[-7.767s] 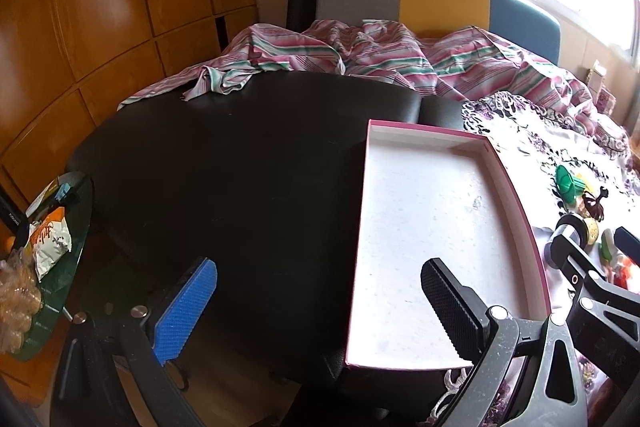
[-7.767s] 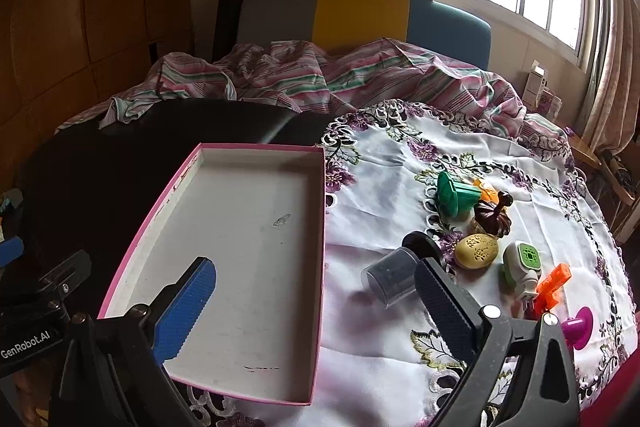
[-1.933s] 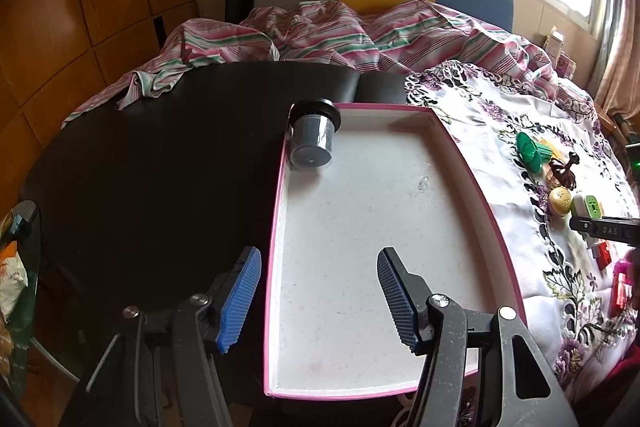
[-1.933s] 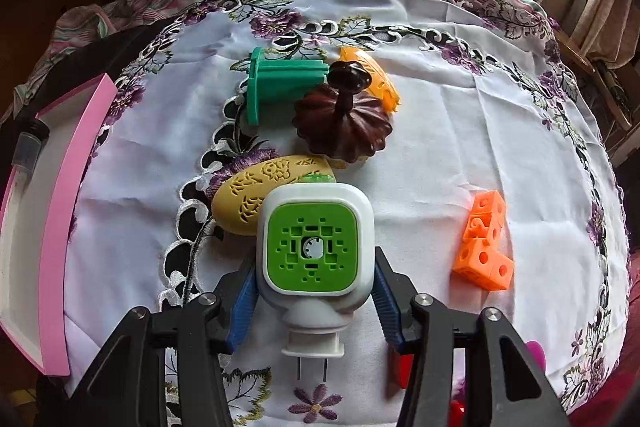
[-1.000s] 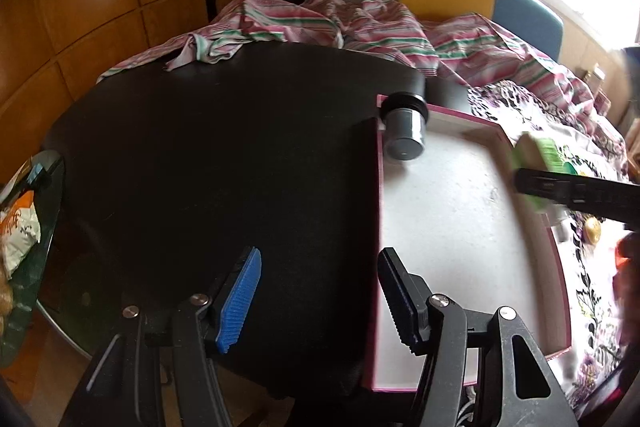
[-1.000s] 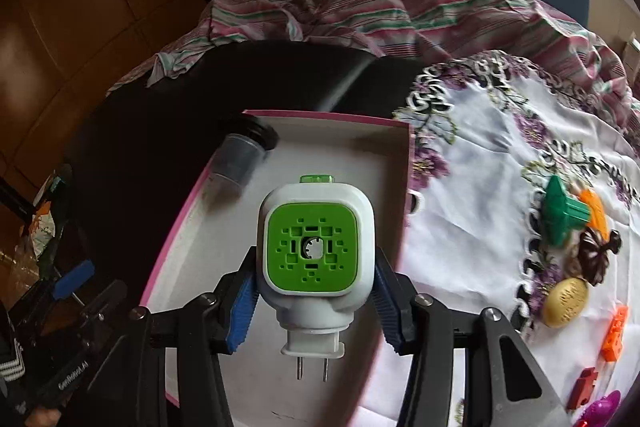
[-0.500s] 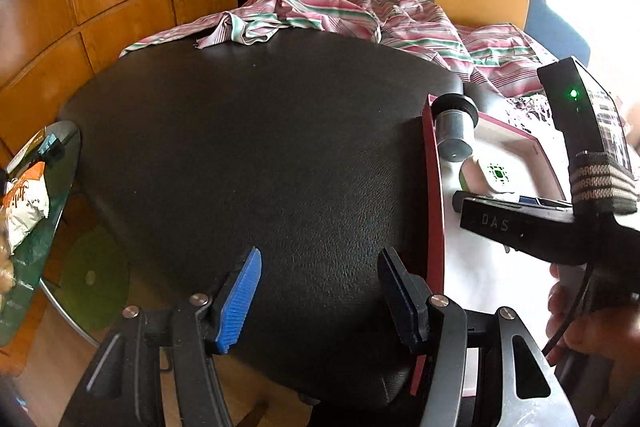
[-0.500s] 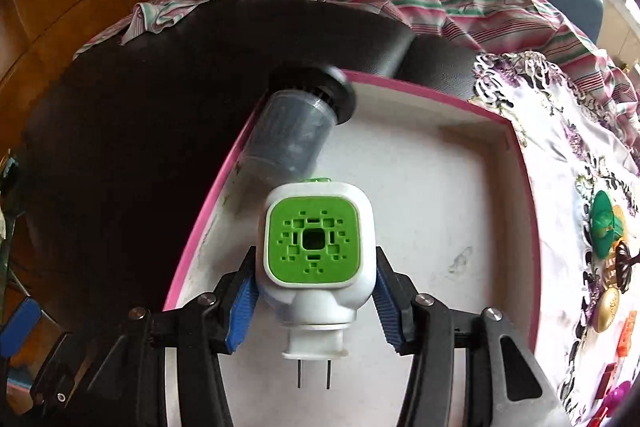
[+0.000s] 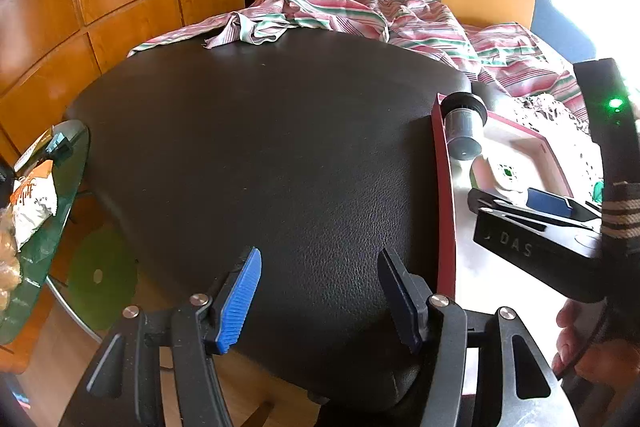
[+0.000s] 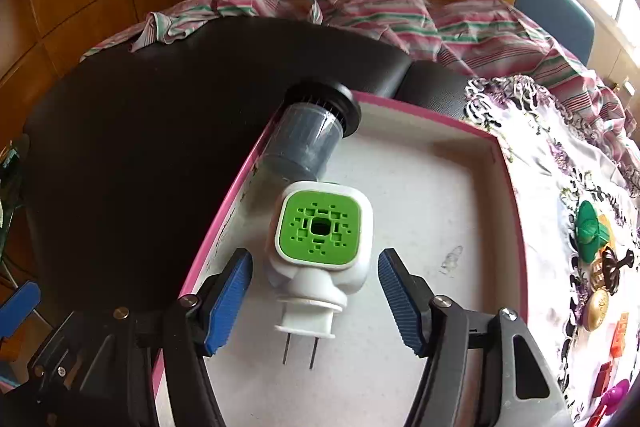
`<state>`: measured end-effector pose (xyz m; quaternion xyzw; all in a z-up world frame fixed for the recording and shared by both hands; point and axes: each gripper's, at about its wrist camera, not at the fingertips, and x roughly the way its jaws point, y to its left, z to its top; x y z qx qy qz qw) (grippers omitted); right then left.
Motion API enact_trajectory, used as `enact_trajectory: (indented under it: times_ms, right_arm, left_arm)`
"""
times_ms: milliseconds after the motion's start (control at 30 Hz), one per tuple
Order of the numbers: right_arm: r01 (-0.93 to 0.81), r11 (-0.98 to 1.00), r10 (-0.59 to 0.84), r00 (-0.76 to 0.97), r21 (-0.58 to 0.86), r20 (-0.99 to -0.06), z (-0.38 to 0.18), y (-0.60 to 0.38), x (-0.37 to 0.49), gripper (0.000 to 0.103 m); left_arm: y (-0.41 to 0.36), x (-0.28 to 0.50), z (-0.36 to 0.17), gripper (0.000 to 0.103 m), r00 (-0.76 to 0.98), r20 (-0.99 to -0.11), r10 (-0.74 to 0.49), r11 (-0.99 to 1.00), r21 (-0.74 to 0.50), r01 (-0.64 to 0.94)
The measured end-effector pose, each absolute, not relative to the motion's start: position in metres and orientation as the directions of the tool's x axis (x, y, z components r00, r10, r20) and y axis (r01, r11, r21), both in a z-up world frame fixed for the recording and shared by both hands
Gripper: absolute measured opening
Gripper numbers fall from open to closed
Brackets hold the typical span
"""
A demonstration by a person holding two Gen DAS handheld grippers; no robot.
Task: Organize rigid objects
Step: 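Carry the green-white plug device into the pink tray and open right tool, then move both tools back over the objects on the tablecloth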
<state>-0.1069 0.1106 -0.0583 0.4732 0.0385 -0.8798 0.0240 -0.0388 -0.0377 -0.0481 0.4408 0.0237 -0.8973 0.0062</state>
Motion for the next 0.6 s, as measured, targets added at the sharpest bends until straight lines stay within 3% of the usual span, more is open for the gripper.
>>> enact_trajectory:
  times_ms: [600]
  right_arm:
    - [0.091,-0.990,0.022,-0.651,-0.106,-0.758,-0.029,0.105,-0.077,0.067]
  left_arm:
    - [-0.042,-0.030,-0.039,0.061,-0.633,-0.774,-0.014,-0.998,-0.026,0.053]
